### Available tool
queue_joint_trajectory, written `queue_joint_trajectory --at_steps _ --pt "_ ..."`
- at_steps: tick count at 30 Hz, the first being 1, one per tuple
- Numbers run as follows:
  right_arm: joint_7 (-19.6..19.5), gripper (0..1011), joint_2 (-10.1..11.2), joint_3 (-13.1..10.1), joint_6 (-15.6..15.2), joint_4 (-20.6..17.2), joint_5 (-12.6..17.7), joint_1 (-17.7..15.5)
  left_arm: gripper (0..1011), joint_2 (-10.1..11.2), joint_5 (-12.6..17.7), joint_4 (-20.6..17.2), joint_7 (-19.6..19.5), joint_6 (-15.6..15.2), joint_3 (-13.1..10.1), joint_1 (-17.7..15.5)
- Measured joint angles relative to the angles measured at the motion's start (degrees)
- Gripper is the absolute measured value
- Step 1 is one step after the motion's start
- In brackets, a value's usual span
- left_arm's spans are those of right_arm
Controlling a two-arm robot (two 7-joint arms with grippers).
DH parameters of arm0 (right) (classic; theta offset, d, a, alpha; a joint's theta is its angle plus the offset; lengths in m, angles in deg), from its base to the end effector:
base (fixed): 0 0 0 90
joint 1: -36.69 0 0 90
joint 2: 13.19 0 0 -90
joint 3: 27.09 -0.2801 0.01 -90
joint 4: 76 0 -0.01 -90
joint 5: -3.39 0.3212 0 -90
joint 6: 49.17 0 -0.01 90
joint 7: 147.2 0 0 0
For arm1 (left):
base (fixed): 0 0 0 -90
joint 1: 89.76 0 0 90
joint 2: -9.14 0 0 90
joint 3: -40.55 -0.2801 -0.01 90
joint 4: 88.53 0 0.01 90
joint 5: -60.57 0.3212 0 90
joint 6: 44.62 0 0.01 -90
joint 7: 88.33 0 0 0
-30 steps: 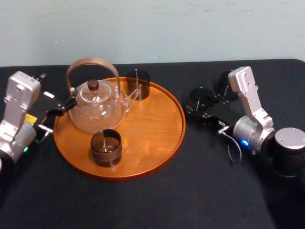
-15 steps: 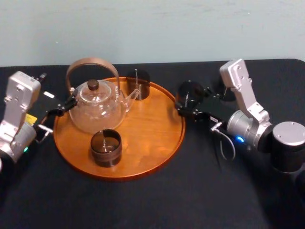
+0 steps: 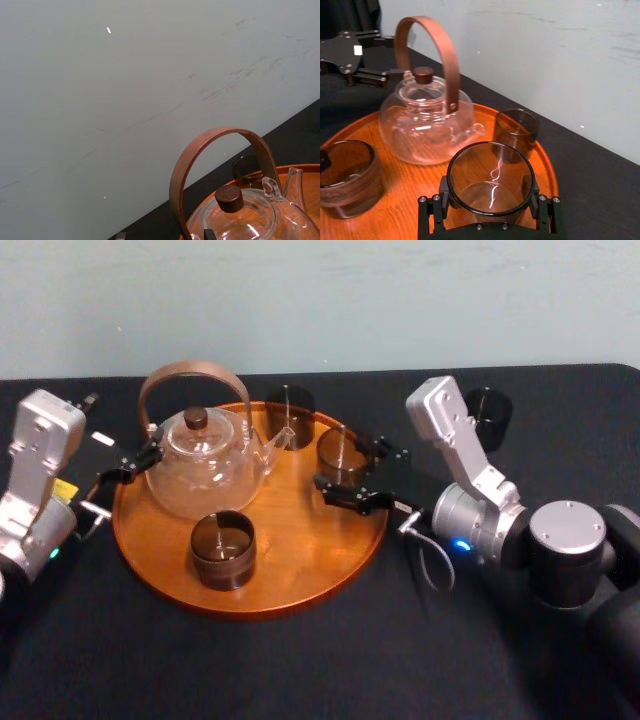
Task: Pick up the glass from the table and place it on the tray.
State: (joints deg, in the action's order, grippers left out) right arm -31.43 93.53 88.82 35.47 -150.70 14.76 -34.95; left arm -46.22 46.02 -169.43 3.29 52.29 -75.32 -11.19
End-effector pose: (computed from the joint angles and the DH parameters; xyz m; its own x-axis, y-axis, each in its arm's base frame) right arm 0.4057 0.0281 -0.2901 0.7109 -0.6961 0.1000 0.6962 0.6766 -0.2399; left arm 0.3682 0.0737 -0.2967 0.2924 0.8803 0.3736 -0.9552 0.2875 0.0703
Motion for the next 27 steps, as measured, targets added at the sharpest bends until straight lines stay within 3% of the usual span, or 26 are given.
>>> queue_joint_trajectory --at_steps 12,27 --pt "1.02 906 -2.07 2.61 1.49 2.32 0.61 0.59 1010 0.00 0.00 0.00 0.00 0.00 0.00 0.00" --pt "1.14 906 -2.89 3.92 1.99 5.24 0.69 0.67 1010 0.00 0.00 0.00 0.00 0.00 0.00 0.00"
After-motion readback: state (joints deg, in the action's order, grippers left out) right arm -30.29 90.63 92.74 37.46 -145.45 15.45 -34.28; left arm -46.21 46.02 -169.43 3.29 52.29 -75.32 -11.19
